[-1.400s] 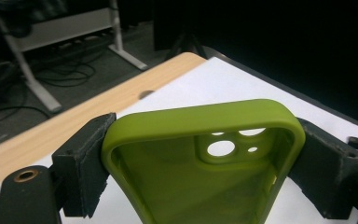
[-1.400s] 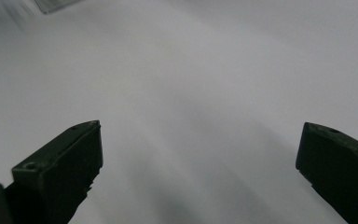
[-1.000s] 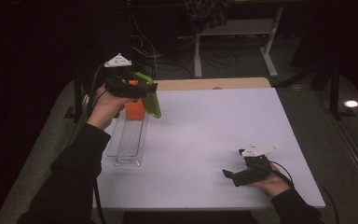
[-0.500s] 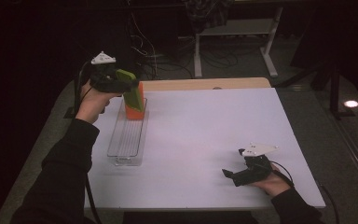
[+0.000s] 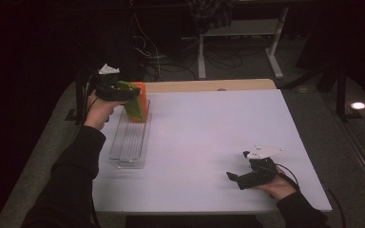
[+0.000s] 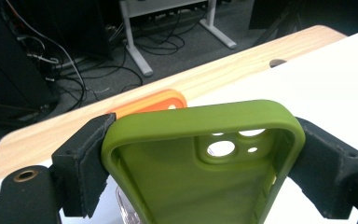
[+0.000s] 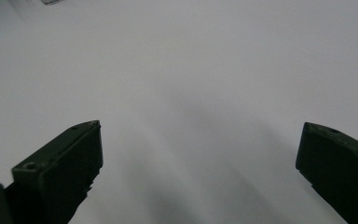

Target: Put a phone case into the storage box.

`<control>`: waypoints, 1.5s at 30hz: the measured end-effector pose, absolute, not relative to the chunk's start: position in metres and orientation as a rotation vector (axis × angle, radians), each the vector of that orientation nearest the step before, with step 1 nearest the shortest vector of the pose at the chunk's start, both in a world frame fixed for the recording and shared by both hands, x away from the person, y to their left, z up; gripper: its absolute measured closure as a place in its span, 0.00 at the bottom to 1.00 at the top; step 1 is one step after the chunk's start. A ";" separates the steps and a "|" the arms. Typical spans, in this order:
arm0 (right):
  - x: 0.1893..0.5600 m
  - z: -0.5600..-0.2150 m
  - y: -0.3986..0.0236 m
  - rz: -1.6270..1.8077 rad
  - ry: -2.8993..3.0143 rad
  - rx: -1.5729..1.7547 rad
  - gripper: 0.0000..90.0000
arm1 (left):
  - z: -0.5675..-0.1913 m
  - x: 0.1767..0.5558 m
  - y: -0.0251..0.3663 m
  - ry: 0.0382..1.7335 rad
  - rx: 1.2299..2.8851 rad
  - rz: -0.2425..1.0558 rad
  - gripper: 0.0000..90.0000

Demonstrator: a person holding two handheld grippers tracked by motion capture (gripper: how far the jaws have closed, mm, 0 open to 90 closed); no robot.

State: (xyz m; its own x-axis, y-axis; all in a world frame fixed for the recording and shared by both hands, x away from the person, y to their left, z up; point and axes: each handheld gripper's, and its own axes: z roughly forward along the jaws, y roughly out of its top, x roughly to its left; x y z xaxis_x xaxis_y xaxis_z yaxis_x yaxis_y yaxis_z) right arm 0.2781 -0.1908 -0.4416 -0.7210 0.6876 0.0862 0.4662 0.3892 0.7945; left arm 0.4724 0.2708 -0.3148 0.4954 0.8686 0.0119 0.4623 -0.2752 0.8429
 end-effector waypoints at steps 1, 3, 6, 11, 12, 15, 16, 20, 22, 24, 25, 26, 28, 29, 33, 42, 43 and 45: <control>0.278 -0.442 -0.191 1.243 2.392 1.018 0.00 | -0.317 0.473 0.271 1.104 1.920 0.620 0.16; 0.278 -0.441 -0.191 1.245 2.393 1.018 0.00 | -0.322 0.475 0.269 1.121 1.918 0.621 0.16; 0.278 -0.441 -0.191 1.247 2.392 1.016 0.00 | -0.328 0.477 0.267 1.144 1.934 0.632 0.16; 0.278 -0.441 -0.191 1.249 2.392 1.020 0.00 | -0.336 0.479 0.267 1.166 1.941 0.637 0.16; 0.277 -0.441 -0.191 1.249 2.394 1.023 0.00 | -0.337 0.480 0.267 1.166 1.948 0.635 0.16; 0.277 -0.441 -0.191 1.246 2.397 1.021 0.00 | -0.342 0.481 0.264 1.181 1.953 0.642 0.16; 0.277 -0.441 -0.191 1.248 2.398 1.022 0.00 | -0.344 0.481 0.264 1.178 1.966 0.648 0.16; 0.278 -0.441 -0.191 1.250 2.396 1.016 0.00 | -0.349 0.482 0.262 1.189 1.969 0.649 0.15; 0.278 -0.441 -0.191 1.251 2.396 1.015 0.00 | -0.352 0.484 0.261 1.188 1.982 0.656 0.15; 0.278 -0.441 -0.191 1.251 2.398 1.014 0.00 | -0.353 0.484 0.259 1.195 1.975 0.660 0.15; 0.277 -0.441 -0.191 1.252 2.400 1.018 0.00 | -0.353 0.485 0.259 1.196 1.976 0.667 0.15; 0.277 -0.441 -0.191 1.253 2.400 1.018 0.00 | -0.354 0.485 0.259 1.196 1.978 0.671 0.15; 0.277 -0.441 -0.191 1.255 2.398 1.015 0.00 | -0.355 0.486 0.258 1.199 1.966 0.673 0.15; 0.277 -0.441 -0.191 1.256 2.398 1.015 0.00 | -0.355 0.486 0.258 1.201 1.964 0.675 0.15; 0.277 -0.441 -0.191 1.255 2.400 1.018 0.00 | -0.356 0.488 0.258 1.207 1.953 0.675 0.14; 0.277 -0.441 -0.191 1.256 2.401 1.018 0.00 | -0.357 0.492 0.261 1.219 1.908 0.648 0.09; 0.277 -0.441 -0.191 1.253 2.402 1.016 0.00 | -0.357 0.492 0.261 1.218 1.909 0.649 0.08; 0.277 -0.441 -0.191 1.252 2.404 1.017 0.00 | -0.356 0.491 0.262 1.215 1.909 0.649 0.07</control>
